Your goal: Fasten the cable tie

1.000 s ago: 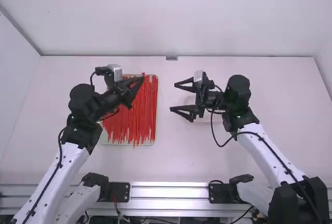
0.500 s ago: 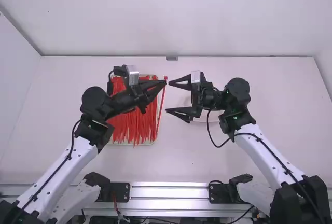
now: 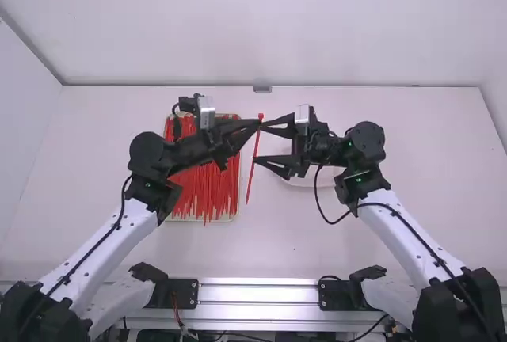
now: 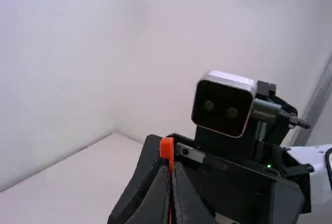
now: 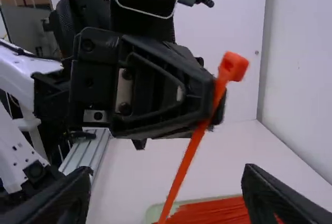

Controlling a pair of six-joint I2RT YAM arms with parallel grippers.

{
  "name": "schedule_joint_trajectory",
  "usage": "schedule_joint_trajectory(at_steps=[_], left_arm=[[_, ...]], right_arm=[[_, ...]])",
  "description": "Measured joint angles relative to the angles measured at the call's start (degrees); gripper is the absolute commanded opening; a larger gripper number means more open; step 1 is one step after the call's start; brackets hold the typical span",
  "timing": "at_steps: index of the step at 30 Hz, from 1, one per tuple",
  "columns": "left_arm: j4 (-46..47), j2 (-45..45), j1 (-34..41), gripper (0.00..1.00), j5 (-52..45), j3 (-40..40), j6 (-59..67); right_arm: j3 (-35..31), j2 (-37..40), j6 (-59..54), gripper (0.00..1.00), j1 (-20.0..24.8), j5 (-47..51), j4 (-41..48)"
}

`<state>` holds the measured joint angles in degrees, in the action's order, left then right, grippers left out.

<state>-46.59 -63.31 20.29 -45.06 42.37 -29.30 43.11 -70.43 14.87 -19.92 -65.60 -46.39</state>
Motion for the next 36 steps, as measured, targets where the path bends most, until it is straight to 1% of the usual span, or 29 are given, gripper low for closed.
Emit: schedule_joint_trajectory(at_steps=[2,3,4,5,6,8,9,10,12,14,15,19,21,22,25,27,31,32,34,36], left_arm=[[-1.44,-1.20,0.09,0.02,0.02,0.00,-0.57],[-1.81,-1.60,0.13,0.01,0.02,0.00,-0.94],[-2.54,-2.21,0.24,0.02,-0.04,-0.02,-1.40],[-2.67,-2.32,0.24,0.02,-0.02,-0.02,-1.44],[-3.82,-2.86,0.24,0.02,-0.44,0.00,-1.81],[-5.90,-3.48,0.26,0.02,-1.03,-0.02,-2.49],[-6.29,-3.58,0.24,0.03,-1.09,0.00,-2.71],[-6.93,-3.69,0.24,0.02,-1.33,-0.02,-2.89],[-7.98,-3.87,0.28,0.02,-1.75,-0.02,-3.61],[-8.22,-3.87,0.31,0.02,-1.97,-0.02,-4.22],[-8.35,-3.87,0.35,0.02,-2.34,-0.02,-4.44],[-8.31,-3.87,0.35,0.02,-2.49,-0.02,-4.92],[-8.33,-3.87,0.42,0.13,-2.51,-0.02,-5.25],[-8.07,-3.87,0.42,0.25,-2.51,-0.02,-5.31],[-7.65,-3.98,0.39,0.56,-2.54,-0.02,-5.60],[-8.31,-4.07,0.39,0.64,-3.37,-0.02,-5.07],[-8.70,-4.07,0.35,0.73,-6.62,-0.04,-3.04],[-7.76,-4.07,0.35,0.77,-7.48,-0.04,-2.14],[-6.29,-4.07,0.33,0.80,-7.96,-0.04,-0.94],[-2.25,-4.07,0.00,0.82,-8.92,0.20,1.25]], right_arm=[[0.00,-0.02,0.07,0.67,-0.22,0.37,0.02],[0.00,0.00,0.04,0.62,-0.22,0.44,0.00],[0.00,0.00,0.04,0.55,-0.22,0.46,-0.02],[0.02,0.00,0.09,0.55,-0.22,0.46,0.00],[0.00,0.00,-0.02,0.45,-0.22,0.61,-0.02],[0.00,0.00,0.04,0.30,-0.22,0.68,-0.09],[0.00,0.00,0.11,0.26,-0.20,0.72,-0.09],[0.00,0.00,0.09,0.21,-0.22,0.74,-0.07],[0.00,0.00,0.13,0.09,-0.22,1.07,-0.07],[0.00,0.00,0.11,0.02,-0.20,1.51,0.04],[0.00,-0.02,0.15,0.00,-0.20,1.73,0.11],[0.00,-0.44,0.85,0.00,-0.15,1.66,-0.61],[0.00,-0.44,1.27,0.00,0.02,1.62,-0.87],[0.00,-0.44,1.36,0.00,0.20,1.44,-1.03],[0.00,-0.44,1.49,0.00,1.36,-0.24,-1.09],[0.00,-0.44,1.46,0.00,2.32,-1.36,-1.11],[0.00,-0.44,2.27,0.00,4.44,-3.54,-1.16],[0.00,-0.44,2.93,0.00,5.05,-3.93,-1.18],[0.00,-0.44,3.39,0.00,5.73,-4.37,-1.20],[0.00,-0.44,4.04,0.00,6.45,-5.18,-1.20]])
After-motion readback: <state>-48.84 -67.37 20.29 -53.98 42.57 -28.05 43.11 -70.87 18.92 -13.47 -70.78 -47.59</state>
